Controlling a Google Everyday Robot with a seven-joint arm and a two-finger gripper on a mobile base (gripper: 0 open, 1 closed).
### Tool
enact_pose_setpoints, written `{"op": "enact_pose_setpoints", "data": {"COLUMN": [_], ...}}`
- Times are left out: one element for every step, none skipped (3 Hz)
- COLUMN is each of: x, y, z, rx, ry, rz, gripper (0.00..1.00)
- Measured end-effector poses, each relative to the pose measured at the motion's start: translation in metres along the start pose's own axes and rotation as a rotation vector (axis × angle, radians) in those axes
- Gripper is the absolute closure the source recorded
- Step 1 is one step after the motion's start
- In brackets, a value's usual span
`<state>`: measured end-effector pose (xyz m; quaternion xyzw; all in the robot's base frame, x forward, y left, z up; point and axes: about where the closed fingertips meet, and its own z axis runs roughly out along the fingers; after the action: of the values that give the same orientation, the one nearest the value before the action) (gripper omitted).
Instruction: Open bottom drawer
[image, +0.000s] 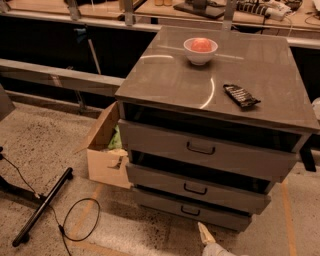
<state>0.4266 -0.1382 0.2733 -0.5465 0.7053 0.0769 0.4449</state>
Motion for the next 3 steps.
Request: {"op": "enact_pose_setpoints", "data": {"x": [0.005,0.039,0.088], "y": [-0.005,-0.030,-0.075], "z": [0.007,0.015,0.014], "rx": [0.006,0.031,0.097], "ry": [0.013,0.069,0.166], "rz": [-0.019,-0.070,-0.124], "gripper": [0.00,0.00,0.00]}}
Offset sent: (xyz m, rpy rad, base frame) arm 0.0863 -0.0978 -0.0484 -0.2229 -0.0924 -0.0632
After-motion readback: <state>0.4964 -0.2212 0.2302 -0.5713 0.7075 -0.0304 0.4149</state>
